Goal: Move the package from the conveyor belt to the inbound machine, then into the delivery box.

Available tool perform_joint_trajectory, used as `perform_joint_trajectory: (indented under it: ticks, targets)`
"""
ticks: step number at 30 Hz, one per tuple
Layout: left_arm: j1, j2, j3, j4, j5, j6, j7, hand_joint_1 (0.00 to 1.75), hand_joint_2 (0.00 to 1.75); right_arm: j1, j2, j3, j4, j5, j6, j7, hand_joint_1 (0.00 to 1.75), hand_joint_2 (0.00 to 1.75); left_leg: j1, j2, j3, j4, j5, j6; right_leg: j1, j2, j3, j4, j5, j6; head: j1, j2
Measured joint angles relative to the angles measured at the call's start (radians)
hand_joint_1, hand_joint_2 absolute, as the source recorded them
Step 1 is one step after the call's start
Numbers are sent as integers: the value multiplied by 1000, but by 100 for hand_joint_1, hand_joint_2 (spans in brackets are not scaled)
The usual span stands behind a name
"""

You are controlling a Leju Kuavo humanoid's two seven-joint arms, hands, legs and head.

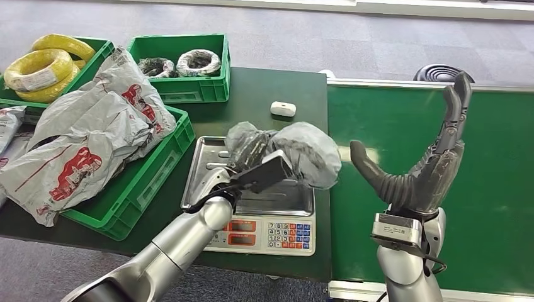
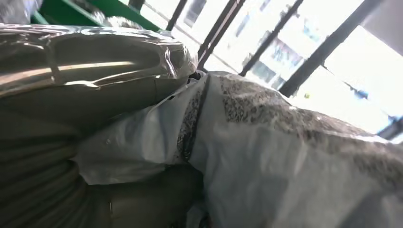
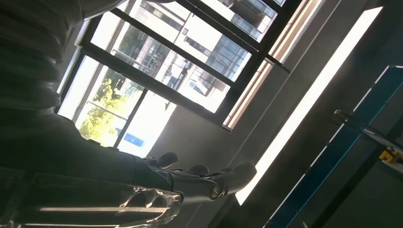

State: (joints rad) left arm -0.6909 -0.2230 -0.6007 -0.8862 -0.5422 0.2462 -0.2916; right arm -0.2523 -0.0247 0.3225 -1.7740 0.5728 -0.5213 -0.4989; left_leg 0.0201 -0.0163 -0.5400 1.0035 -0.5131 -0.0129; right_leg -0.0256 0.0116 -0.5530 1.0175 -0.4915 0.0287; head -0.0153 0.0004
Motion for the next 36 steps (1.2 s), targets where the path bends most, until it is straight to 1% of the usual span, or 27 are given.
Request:
perform_joint_trajectory:
  ticks: [4,6,8,15,18,20,24,28,31,36]
  targets:
    - [-1,32,86,-210,-26,65,44,175,175,28,-5,1,0,13,-22,-2,0,175,0,0,-4,0,0,0,0,0,-4,1,0,0,0,0]
    - [-9,44,125,-292,-40,71,64,175,175,41,-6,1,0,21,-29,-2,0,175,0,0,-5,0,0,0,0,1,-5,1,0,0,0,0]
    - [-13,52,152,-346,-47,73,70,175,175,47,-6,1,0,24,-31,-2,0,175,0,0,-5,0,0,0,0,0,-5,1,0,0,0,0]
    - [-12,65,181,-424,-57,88,65,175,175,53,-7,2,0,27,-35,-1,0,175,0,0,-5,0,0,0,0,1,-5,1,0,0,0,0]
    - [-23,72,206,-444,-52,151,69,175,175,64,-8,2,0,29,-41,3,0,175,0,0,-5,0,0,0,0,1,-5,1,0,0,0,0]
    - [-54,90,245,-456,-34,189,90,175,175,79,-12,1,0,28,-49,6,0,175,0,1,-5,0,0,0,0,1,-6,1,0,0,0,0]
    - [-125,141,357,-460,-23,210,129,175,175,112,-20,-2,1,22,-60,7,0,175,0,2,-5,0,0,0,0,1,-7,3,0,0,0,0]
    - [-163,199,469,-425,-108,221,192,175,175,130,-23,-3,4,23,-47,16,0,175,0,4,-5,-1,0,0,0,2,-7,3,0,0,0,0]
    - [-186,264,551,-325,-172,232,226,175,175,131,-23,-2,15,27,-21,32,0,175,0,5,-5,-1,1,-1,0,4,-7,3,0,0,0,0]
    - [-203,370,671,-132,-196,253,211,175,175,131,-23,-4,52,30,-6,49,0,175,0,7,-4,-1,1,-1,0,7,-8,4,0,-1,0,0]
